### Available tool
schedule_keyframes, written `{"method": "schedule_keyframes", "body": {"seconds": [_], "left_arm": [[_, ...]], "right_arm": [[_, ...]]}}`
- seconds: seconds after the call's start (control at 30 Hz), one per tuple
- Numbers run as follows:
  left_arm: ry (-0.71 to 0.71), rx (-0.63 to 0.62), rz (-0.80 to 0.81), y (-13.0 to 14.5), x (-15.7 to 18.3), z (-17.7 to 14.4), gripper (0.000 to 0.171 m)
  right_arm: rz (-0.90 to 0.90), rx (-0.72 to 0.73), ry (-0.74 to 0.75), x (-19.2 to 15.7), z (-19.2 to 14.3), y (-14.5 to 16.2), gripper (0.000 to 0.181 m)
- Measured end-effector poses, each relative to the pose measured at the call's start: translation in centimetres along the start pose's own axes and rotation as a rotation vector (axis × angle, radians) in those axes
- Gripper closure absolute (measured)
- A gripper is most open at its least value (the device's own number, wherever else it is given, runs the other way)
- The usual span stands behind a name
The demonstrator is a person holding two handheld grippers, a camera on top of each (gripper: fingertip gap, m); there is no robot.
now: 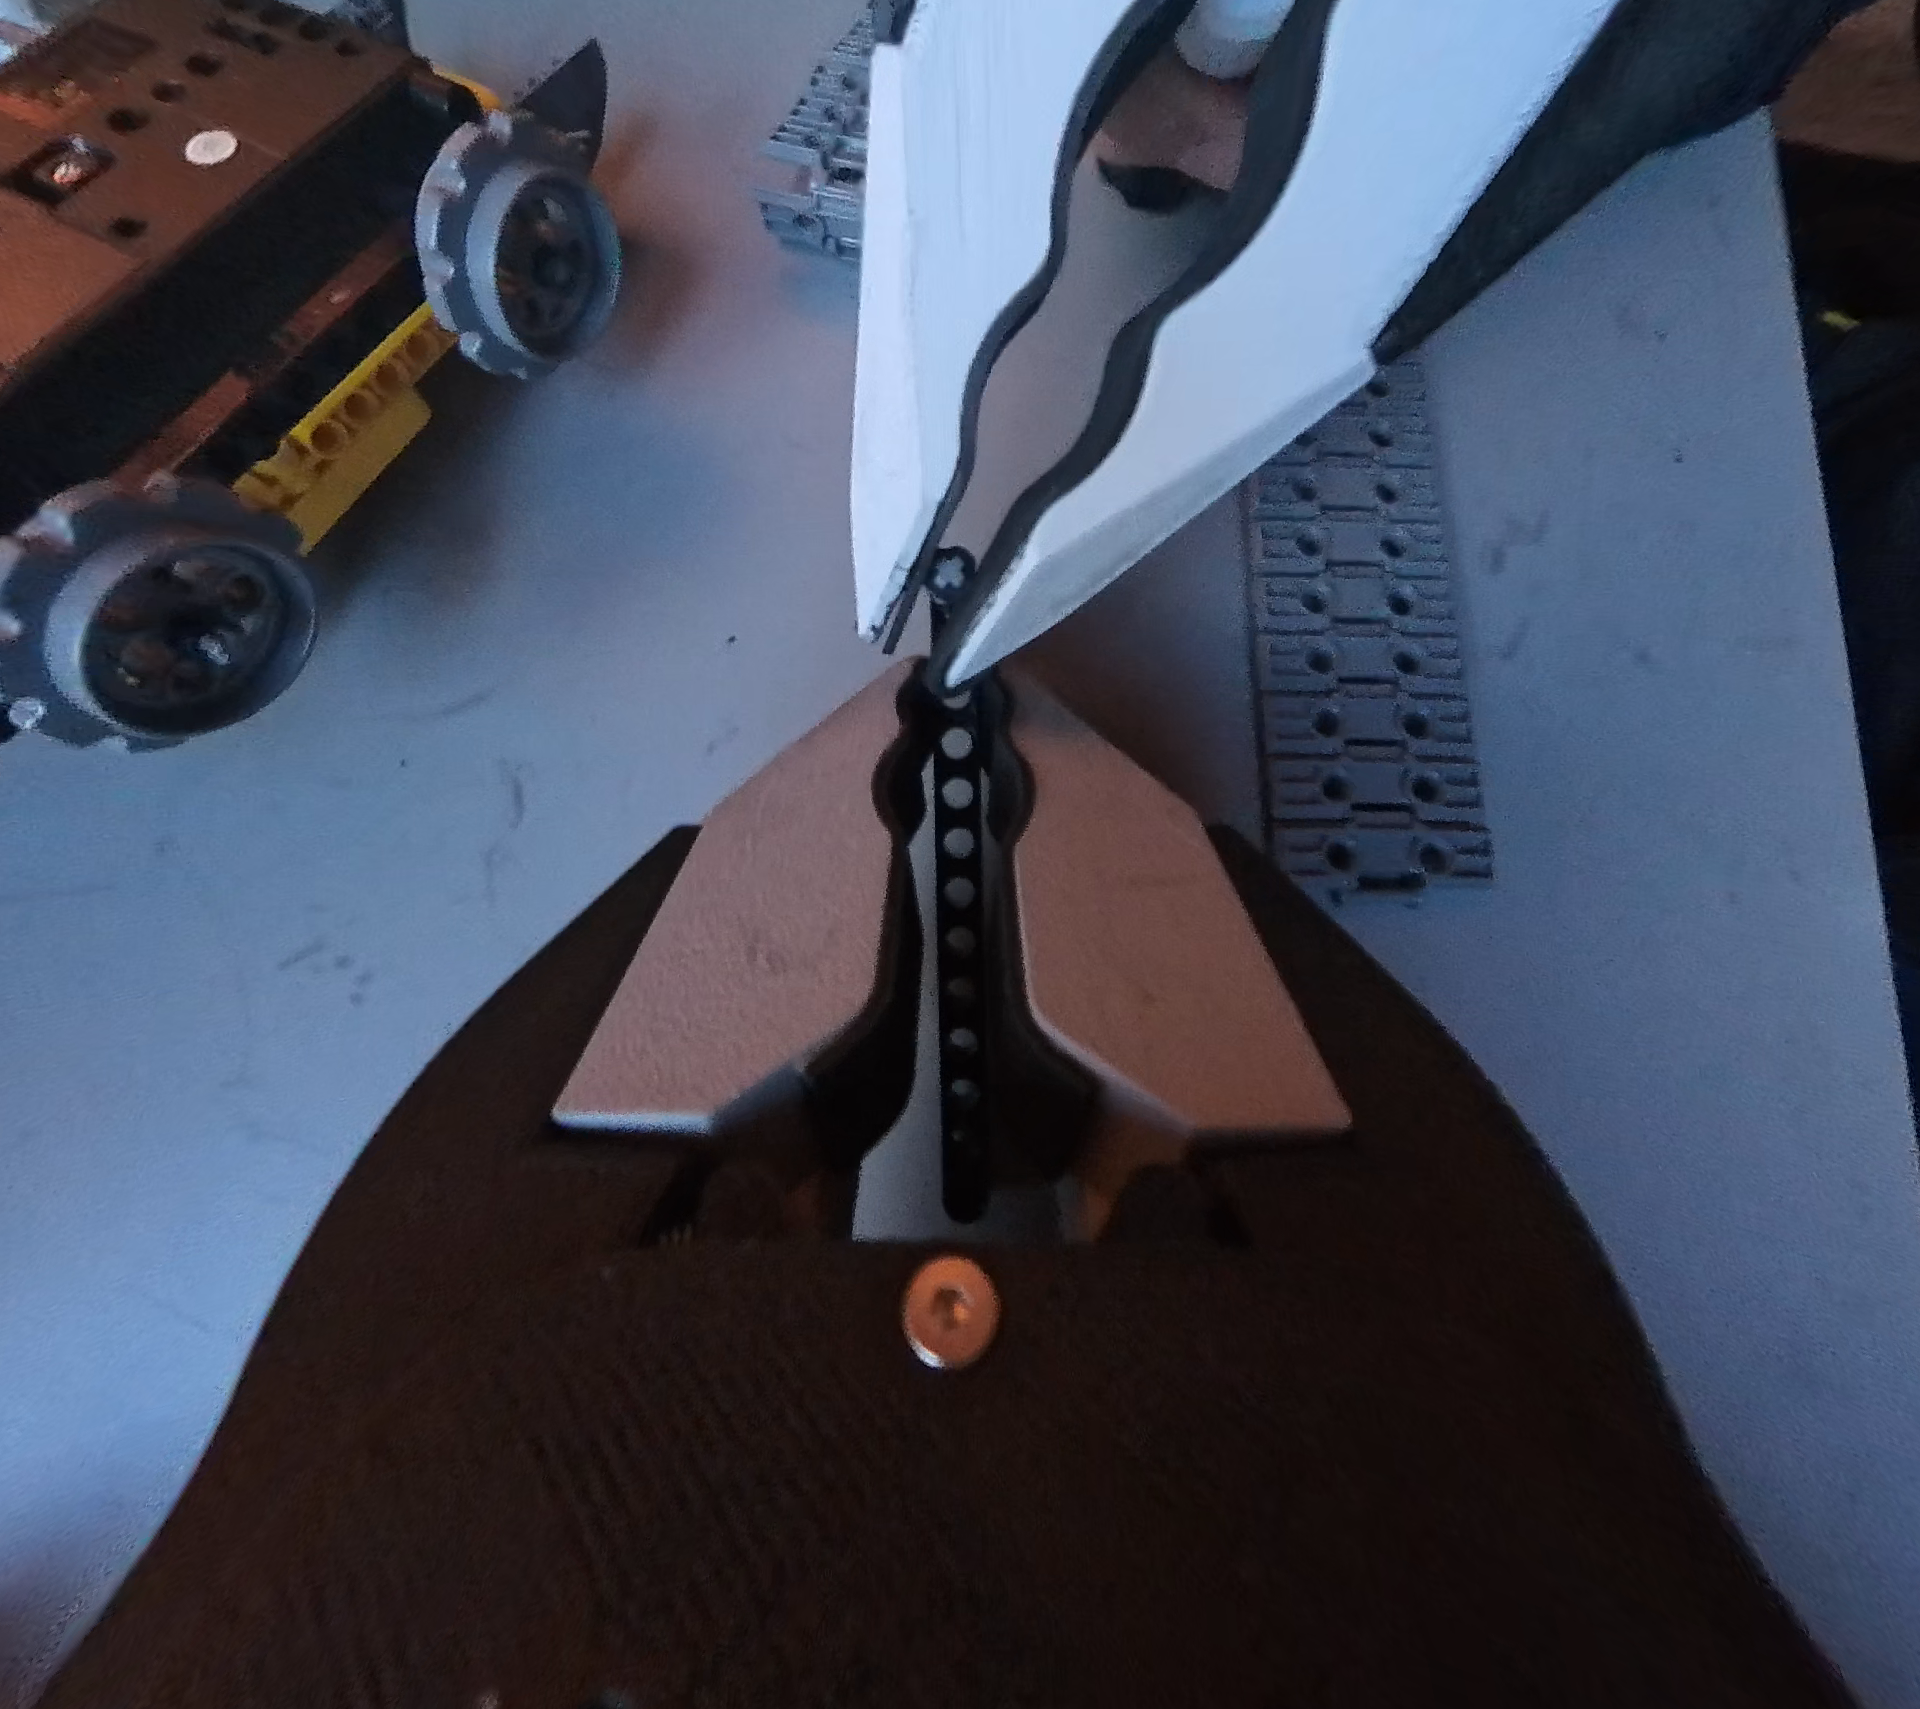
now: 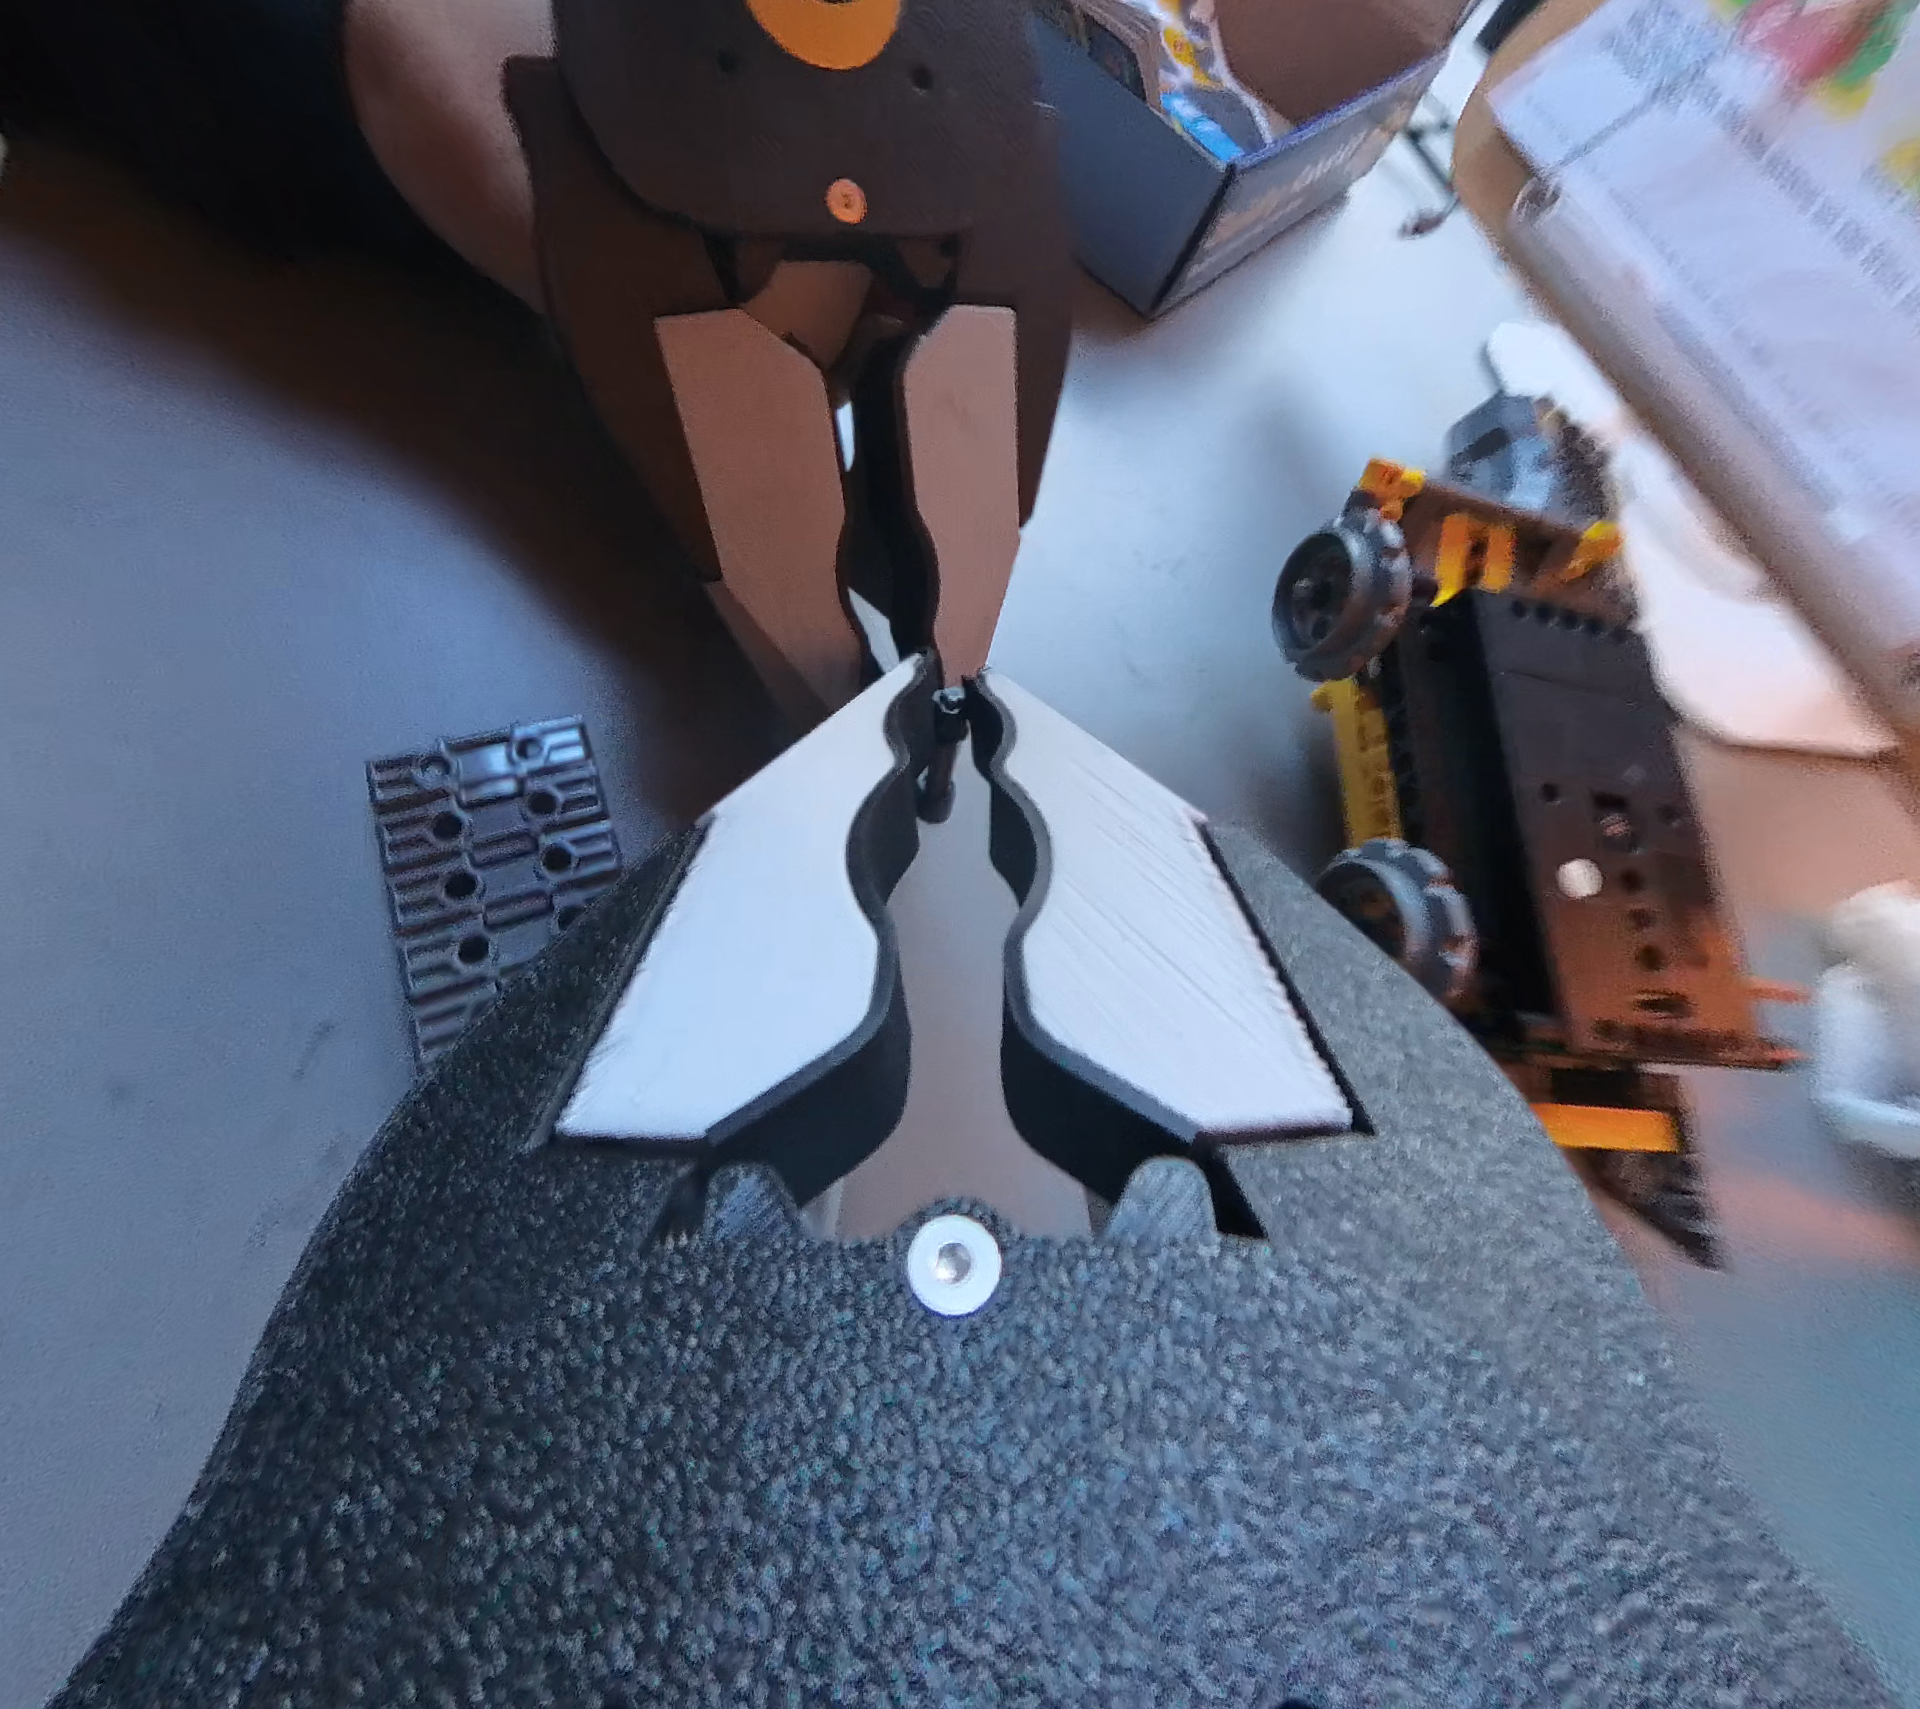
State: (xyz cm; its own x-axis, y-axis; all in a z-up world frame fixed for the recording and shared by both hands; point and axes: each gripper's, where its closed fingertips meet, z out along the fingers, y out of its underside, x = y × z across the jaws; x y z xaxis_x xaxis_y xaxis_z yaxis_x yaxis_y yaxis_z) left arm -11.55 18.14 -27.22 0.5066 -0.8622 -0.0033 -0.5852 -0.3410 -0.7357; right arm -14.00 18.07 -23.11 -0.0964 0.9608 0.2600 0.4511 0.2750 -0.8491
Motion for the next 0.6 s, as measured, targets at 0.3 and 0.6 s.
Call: {"method": "schedule_keyframes", "body": {"seconds": [0.3,0.6], "left_arm": [[-0.011,-0.018,-0.009,0.3,-0.2,0.0,0.166],[-0.035,0.003,-0.02,0.4,-0.8,-0.5,0.166]], "right_arm": [[-0.077,0.047,0.051,0.4,-0.4,-0.6,0.173],[-0.014,0.055,0.011,0.5,-0.8,-0.1,0.163]]}}
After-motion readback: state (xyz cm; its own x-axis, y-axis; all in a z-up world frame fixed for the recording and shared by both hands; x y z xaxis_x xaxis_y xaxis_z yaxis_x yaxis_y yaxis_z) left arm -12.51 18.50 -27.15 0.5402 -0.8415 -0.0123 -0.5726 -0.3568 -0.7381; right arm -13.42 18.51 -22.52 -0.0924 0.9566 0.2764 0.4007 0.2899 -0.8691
